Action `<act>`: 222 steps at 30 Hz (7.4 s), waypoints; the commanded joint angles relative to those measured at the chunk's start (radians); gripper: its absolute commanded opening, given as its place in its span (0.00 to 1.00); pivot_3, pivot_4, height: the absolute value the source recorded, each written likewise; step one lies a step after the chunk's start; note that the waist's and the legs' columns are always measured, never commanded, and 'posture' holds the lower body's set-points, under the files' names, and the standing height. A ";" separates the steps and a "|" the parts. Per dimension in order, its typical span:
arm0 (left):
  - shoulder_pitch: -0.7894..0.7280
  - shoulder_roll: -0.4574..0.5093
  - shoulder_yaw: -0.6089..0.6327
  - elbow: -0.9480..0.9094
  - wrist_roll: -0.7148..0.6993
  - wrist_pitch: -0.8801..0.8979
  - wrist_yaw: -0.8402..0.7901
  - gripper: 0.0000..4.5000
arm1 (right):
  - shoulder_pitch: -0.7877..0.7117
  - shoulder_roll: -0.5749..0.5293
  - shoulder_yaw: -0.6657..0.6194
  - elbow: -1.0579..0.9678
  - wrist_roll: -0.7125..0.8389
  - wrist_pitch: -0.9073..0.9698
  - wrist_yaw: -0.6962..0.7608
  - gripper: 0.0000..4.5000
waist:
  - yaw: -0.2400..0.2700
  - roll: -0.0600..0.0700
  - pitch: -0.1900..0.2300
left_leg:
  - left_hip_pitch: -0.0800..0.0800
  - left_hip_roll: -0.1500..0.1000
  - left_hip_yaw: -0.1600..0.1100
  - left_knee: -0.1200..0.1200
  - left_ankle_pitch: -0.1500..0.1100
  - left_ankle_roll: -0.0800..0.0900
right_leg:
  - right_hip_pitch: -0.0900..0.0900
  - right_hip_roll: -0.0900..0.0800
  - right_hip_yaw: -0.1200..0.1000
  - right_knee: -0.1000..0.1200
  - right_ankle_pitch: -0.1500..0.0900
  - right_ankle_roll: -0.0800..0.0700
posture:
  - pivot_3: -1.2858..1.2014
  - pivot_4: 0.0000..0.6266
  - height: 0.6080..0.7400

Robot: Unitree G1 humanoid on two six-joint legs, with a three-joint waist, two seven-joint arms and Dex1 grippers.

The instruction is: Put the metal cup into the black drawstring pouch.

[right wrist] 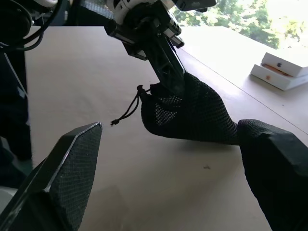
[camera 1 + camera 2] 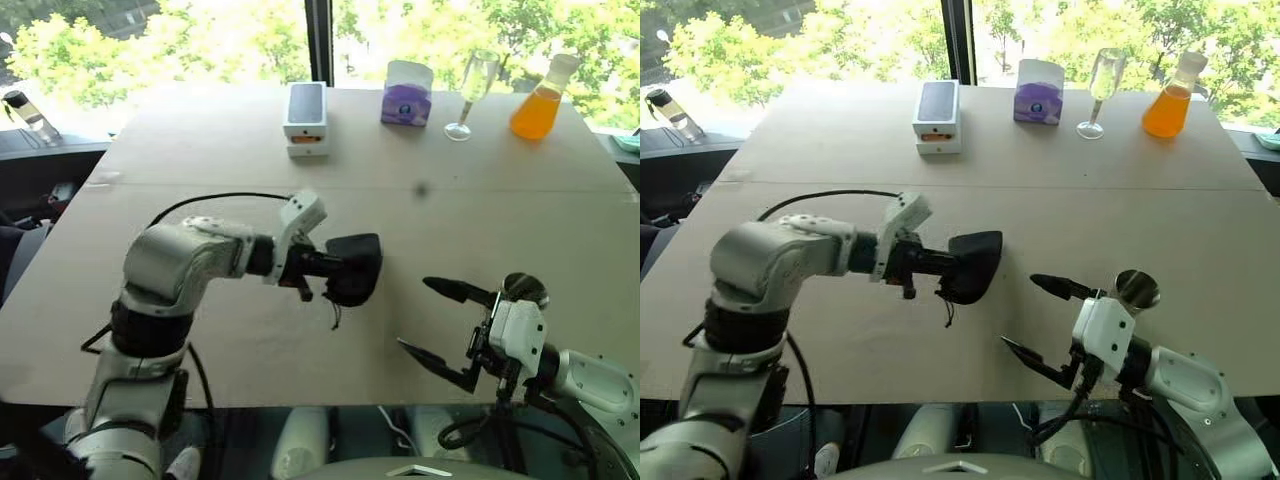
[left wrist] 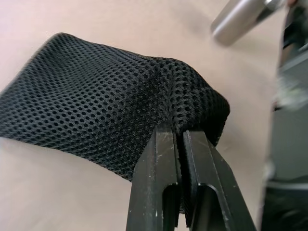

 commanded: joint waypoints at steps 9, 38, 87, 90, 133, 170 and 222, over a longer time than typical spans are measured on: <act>-0.101 -0.188 -0.017 0.242 0.010 0.002 0.214 0.03 | -0.260 -0.306 -0.380 -0.296 0.402 0.710 -0.274 1.00 | 0.005 0.001 0.002 | -0.002 0.000 0.000 0.000 0.003 -0.005 | -0.002 0.000 0.002 0.000 0.002 -0.005 | 0.52 0.24 0.98; -0.134 -0.371 -0.027 0.288 -0.004 -0.135 0.406 0.00 | -0.159 -0.622 -0.410 0.010 0.772 1.082 -0.462 0.06 | 0.014 -0.001 0.003 | -0.016 -0.006 -0.005 0.002 -0.001 0.003 | -0.009 -0.007 0.000 -0.005 0.001 0.000 | 0.52 0.24 0.98; -0.202 -0.426 0.201 0.277 -0.167 0.079 0.429 0.00 | -0.351 0.427 -0.165 0.280 0.839 0.572 -0.517 0.01 | 0.003 -0.002 0.002 | -0.015 -0.006 -0.006 0.004 -0.001 0.002 | -0.009 -0.006 -0.003 0.000 0.001 0.000 | 0.52 0.24 0.98; -0.216 -0.449 0.280 0.327 -0.190 0.079 0.467 0.00 | -0.359 0.467 -0.194 0.320 0.918 0.582 -0.526 0.01 | 0.001 -0.002 0.002 | -0.015 -0.006 -0.006 0.004 -0.001 0.002 | -0.009 -0.006 -0.004 0.000 0.001 0.000 | 0.52 0.24 0.98; -0.126 -0.298 0.243 0.261 -0.367 0.054 0.348 0.00 | -0.630 0.393 0.187 0.683 -0.087 0.007 -0.028 0.01 | -0.010 -0.001 0.003 | -0.015 -0.007 -0.008 0.003 0.002 -0.003 | -0.009 -0.007 -0.006 0.001 0.001 0.000 | 0.52 0.24 0.98; -0.071 -0.445 0.244 0.186 -0.313 -0.022 0.513 0.00 | -0.688 0.422 0.337 0.815 -0.323 -0.207 0.117 0.01 | -0.018 0.001 0.004 | -0.014 -0.012 -0.012 0.000 0.003 -0.005 | -0.009 -0.010 -0.008 0.001 0.001 0.000 | 0.52 0.24 0.98; -0.045 -0.385 0.047 0.273 -0.081 -0.373 0.519 0.00 | -0.674 0.247 0.203 0.537 -0.390 0.219 -0.027 0.50 | -0.008 0.005 0.007 | -0.003 -0.011 -0.011 -0.004 0.004 -0.006 | 0.001 -0.009 -0.007 0.000 0.001 0.000 | 0.52 0.24 0.98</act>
